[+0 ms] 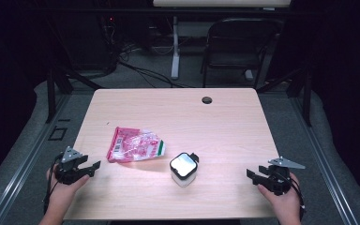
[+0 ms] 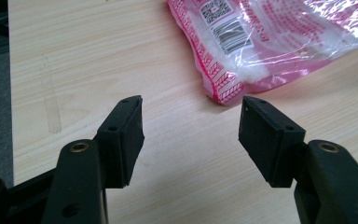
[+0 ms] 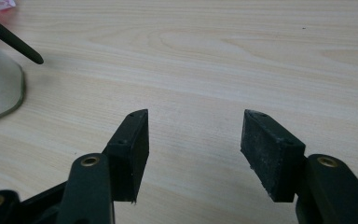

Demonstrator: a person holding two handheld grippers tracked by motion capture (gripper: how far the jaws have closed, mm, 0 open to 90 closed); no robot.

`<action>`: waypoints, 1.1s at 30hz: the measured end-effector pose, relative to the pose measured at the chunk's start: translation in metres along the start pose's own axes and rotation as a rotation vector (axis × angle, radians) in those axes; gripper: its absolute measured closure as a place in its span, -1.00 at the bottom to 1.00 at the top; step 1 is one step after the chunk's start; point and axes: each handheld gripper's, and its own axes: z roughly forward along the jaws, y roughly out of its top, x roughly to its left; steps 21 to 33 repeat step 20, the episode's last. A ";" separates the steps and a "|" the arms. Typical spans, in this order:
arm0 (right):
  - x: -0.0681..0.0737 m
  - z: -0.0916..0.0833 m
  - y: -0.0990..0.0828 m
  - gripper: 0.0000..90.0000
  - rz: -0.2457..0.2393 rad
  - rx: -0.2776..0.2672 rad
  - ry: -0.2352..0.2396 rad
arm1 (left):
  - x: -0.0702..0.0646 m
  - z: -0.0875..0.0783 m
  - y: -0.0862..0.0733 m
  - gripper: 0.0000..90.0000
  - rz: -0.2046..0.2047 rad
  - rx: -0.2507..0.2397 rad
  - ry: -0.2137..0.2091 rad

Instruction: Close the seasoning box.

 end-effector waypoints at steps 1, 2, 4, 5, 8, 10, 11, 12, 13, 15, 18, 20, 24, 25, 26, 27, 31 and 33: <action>0.000 0.000 -0.001 -0.07 -0.005 0.002 -0.004 | 0.000 0.001 -0.001 -0.11 0.002 0.004 0.001; 0.000 0.001 -0.002 -0.07 -0.002 -0.007 -0.007 | 0.000 0.002 -0.002 -0.10 -0.004 0.001 0.000; 0.000 0.001 -0.003 -0.07 0.000 -0.016 -0.005 | 0.001 0.003 -0.004 -0.11 -0.005 0.011 0.000; -0.001 0.002 -0.004 -0.07 0.001 -0.021 0.000 | 0.001 0.004 -0.005 -0.10 -0.006 0.012 -0.004; -0.001 0.004 -0.008 -0.07 0.003 -0.020 0.001 | 0.000 0.007 -0.007 -0.11 0.001 0.018 -0.009; -0.001 0.006 -0.010 -0.07 0.003 -0.010 0.000 | 0.000 0.009 -0.008 -0.10 0.005 0.027 -0.013; -0.001 0.006 -0.010 -0.07 0.001 -0.009 0.001 | 0.000 0.009 -0.008 -0.10 0.002 0.025 -0.014; -0.001 0.006 -0.011 -0.07 0.000 -0.011 0.002 | 0.000 0.009 -0.008 -0.11 0.004 0.025 -0.014; 0.000 0.007 -0.011 -0.07 0.000 -0.014 0.003 | 0.000 0.009 -0.008 -0.11 0.002 0.025 -0.013; 0.001 0.007 -0.012 -0.07 -0.002 -0.015 0.006 | 0.000 0.010 -0.009 -0.11 -0.003 0.020 -0.011; 0.002 0.009 -0.012 -0.07 -0.009 -0.008 0.006 | 0.002 0.010 -0.009 -0.12 -0.002 0.020 -0.007; 0.002 0.010 -0.013 -0.07 -0.012 -0.007 0.007 | 0.002 0.010 -0.010 -0.13 -0.008 -0.001 0.000; 0.002 0.010 -0.013 -0.07 -0.012 -0.007 0.007 | 0.002 0.010 -0.010 -0.13 -0.008 -0.001 0.000; 0.002 0.010 -0.013 -0.07 -0.012 -0.007 0.007 | 0.002 0.010 -0.010 -0.13 -0.008 -0.001 0.000; 0.002 0.010 -0.013 -0.07 -0.012 -0.007 0.007 | 0.002 0.010 -0.010 -0.13 -0.008 -0.001 0.000; 0.002 0.010 -0.013 -0.07 -0.012 -0.007 0.007 | 0.002 0.010 -0.010 -0.13 -0.008 -0.001 0.000; 0.002 0.010 -0.013 -0.07 -0.012 -0.007 0.007 | 0.002 0.010 -0.010 -0.13 -0.008 -0.001 0.000; 0.002 0.010 -0.013 -0.07 -0.012 -0.007 0.007 | 0.002 0.010 -0.010 -0.13 -0.008 -0.001 0.000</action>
